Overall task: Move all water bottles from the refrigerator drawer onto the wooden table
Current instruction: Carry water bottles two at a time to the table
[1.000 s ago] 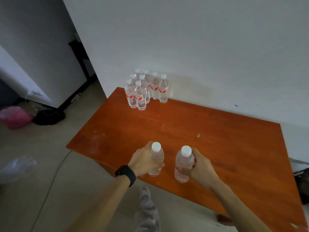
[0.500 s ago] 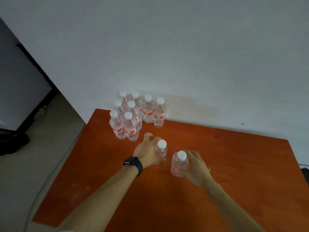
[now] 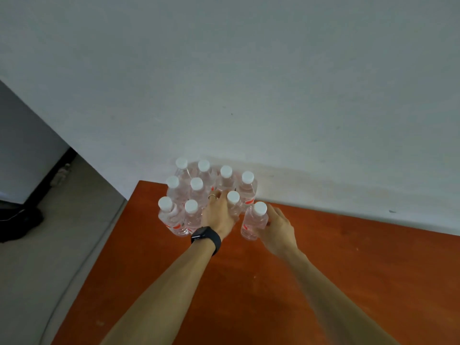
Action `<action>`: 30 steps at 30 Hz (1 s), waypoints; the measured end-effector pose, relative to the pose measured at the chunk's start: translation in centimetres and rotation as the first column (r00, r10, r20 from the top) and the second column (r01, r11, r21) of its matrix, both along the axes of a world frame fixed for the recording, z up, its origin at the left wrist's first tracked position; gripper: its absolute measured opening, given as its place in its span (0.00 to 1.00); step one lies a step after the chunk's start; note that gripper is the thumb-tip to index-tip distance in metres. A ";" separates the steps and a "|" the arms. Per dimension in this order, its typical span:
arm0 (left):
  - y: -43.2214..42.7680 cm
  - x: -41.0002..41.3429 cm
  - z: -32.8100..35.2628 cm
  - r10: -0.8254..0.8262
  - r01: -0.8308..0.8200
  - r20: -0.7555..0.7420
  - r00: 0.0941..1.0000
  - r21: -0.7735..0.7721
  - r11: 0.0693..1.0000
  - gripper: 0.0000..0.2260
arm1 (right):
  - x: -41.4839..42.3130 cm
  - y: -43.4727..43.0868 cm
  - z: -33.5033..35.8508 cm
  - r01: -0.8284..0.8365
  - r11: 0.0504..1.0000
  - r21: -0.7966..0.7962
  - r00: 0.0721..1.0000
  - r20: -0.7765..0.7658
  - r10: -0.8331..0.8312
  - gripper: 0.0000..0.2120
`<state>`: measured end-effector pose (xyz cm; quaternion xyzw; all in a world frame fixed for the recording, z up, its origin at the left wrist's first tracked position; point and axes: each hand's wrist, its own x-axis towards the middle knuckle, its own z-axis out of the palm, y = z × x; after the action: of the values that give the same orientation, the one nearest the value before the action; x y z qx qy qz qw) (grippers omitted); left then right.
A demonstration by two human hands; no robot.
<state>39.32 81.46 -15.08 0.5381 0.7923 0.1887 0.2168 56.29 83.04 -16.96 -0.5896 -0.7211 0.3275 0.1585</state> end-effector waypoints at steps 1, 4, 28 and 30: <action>0.2 0.1 -0.2 0.018 -0.018 0.014 1.000 0.010 1.000 0.27 | -0.4 0.6 -0.1 0.005 1.000 0.014 1.000 -0.007 -0.005 0.27; 0.5 0.4 -0.5 0.087 -0.089 0.058 0.995 0.039 0.995 0.31 | -1.6 1.7 -0.2 0.015 0.999 0.029 0.998 -0.053 -0.014 0.28; -0.3 -0.6 -0.6 0.089 -0.084 -0.083 0.993 0.064 0.994 0.42 | -3.7 0.9 -3.7 0.055 0.997 0.055 0.984 -0.172 -0.045 0.43; -0.3 -0.7 -0.7 0.057 -0.050 -0.097 0.994 0.075 0.996 0.44 | -3.4 1.0 -4.9 0.033 0.999 -0.037 0.997 -0.066 -0.036 0.39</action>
<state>38.60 81.14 -15.80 0.5328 0.8090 0.1962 0.1523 52.90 84.04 -21.89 -0.5935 -0.6992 0.3570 0.1772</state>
